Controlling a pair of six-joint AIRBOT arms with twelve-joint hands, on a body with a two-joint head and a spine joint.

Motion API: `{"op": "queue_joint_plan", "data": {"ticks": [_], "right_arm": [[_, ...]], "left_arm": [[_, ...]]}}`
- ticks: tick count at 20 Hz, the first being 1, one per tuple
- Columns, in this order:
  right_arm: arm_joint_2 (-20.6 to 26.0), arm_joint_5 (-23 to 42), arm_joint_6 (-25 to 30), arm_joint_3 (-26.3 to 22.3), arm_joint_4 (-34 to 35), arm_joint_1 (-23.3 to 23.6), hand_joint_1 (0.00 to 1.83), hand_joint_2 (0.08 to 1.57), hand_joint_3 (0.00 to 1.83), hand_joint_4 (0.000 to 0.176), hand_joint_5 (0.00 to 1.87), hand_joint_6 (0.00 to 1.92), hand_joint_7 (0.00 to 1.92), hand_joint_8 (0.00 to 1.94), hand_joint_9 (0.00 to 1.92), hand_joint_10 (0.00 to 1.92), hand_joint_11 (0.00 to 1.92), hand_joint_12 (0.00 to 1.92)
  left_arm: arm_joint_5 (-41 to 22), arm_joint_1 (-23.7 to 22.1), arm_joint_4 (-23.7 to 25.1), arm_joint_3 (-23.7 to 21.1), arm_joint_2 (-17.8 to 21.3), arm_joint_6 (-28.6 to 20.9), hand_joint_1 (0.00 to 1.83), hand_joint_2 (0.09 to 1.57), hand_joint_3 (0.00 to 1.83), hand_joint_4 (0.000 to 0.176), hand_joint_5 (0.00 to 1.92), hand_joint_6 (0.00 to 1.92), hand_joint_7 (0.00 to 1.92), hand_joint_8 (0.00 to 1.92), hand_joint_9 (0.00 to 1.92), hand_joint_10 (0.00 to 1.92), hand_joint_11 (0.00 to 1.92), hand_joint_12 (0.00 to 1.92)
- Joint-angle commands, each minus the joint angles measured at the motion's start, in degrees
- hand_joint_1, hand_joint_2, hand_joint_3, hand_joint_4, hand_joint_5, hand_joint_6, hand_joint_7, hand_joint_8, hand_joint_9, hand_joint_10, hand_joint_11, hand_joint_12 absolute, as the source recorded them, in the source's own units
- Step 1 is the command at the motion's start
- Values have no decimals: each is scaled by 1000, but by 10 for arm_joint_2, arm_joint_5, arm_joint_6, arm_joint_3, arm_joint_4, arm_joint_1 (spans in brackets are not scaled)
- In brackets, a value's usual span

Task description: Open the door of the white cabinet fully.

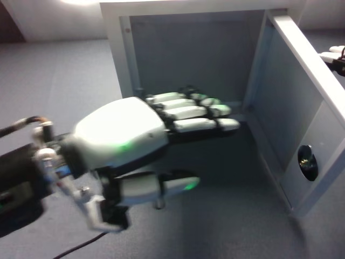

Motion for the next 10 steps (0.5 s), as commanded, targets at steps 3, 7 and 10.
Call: {"op": "queue_joint_plan", "data": {"ticks": [3, 7, 10], "right_arm": [[4, 81, 5, -1, 24, 1, 700, 1325, 0, 0, 340, 4, 311, 2, 250, 3, 200, 32], [9, 92, 5, -5, 36, -9, 675, 1322, 0, 0, 355, 5, 331, 4, 241, 1, 174, 22], [14, 114, 5, -10, 55, -23, 783, 1332, 2, 0, 346, 0, 317, 1, 246, 1, 218, 45]], "left_arm": [[-125, 46, -59, -22, 49, 12, 196, 1514, 28, 0, 202, 13, 203, 6, 208, 5, 210, 91], [-198, 113, -158, -54, 108, 77, 259, 1489, 5, 0, 198, 1, 219, 1, 183, 1, 33, 386], [-246, 146, -236, -58, 130, 117, 228, 1454, 0, 0, 170, 2, 174, 4, 166, 5, 0, 551]]}}
